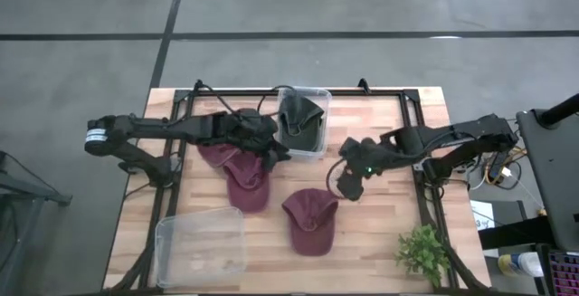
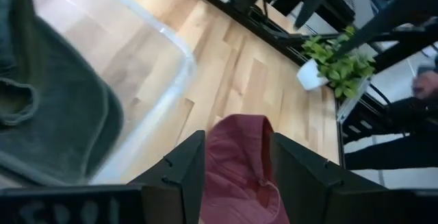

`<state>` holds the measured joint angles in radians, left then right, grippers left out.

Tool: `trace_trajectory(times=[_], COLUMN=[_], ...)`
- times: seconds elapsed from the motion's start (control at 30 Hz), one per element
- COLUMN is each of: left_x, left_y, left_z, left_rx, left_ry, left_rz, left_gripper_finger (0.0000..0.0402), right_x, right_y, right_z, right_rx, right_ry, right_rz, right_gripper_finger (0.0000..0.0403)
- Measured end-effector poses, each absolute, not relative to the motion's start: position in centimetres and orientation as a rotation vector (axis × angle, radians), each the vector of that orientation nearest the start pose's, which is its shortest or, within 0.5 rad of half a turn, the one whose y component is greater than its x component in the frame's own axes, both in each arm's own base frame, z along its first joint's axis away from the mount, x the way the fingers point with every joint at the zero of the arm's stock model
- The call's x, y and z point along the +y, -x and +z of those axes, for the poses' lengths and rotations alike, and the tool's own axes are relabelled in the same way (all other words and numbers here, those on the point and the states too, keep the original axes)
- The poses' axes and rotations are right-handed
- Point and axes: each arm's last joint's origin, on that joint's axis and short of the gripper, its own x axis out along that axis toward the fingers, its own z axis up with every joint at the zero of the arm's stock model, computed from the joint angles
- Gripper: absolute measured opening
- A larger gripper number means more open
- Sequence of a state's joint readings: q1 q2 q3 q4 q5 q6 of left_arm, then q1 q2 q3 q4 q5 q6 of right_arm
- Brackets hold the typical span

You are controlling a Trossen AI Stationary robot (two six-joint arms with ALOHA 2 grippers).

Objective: Pick and place caps into container
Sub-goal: Put the bottom red cap into the bottom transparent container

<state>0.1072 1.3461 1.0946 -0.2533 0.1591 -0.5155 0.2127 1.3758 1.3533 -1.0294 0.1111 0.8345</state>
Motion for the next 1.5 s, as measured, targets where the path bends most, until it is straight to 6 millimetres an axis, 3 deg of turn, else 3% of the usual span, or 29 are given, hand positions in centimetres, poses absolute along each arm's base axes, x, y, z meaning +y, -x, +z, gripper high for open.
trace_trajectory(times=[0.27,0.6,0.8,1.23,1.5], left_x=[0.9,0.1,0.0,0.1,0.0], left_y=[-29.7,-29.7,-29.7,-29.7,-29.7], left_z=[31.2,31.2,31.1,31.1,31.1], left_rx=[0.484,0.486,0.487,0.490,0.490], left_ry=[0.463,0.447,0.446,0.447,0.446], left_rz=[0.145,0.145,0.142,0.144,0.147], left_gripper_finger=[0.0156,0.0156,0.0156,0.0156,0.0156], right_x=[8.1,9.7,11.1,12.8,13.8], right_y=[-25.7,-25.1,-25.2,-27.5,-29.3], right_z=[29.2,23.9,21.9,17.7,15.8], right_rx=[1.054,1.051,0.978,1.041,1.105], right_ry=[-0.786,-0.926,-0.998,-0.964,-0.888], right_rz=[-0.295,-0.309,-0.231,-0.237,-0.226], right_gripper_finger=[0.0226,0.0226,0.0226,0.0222,0.0187])
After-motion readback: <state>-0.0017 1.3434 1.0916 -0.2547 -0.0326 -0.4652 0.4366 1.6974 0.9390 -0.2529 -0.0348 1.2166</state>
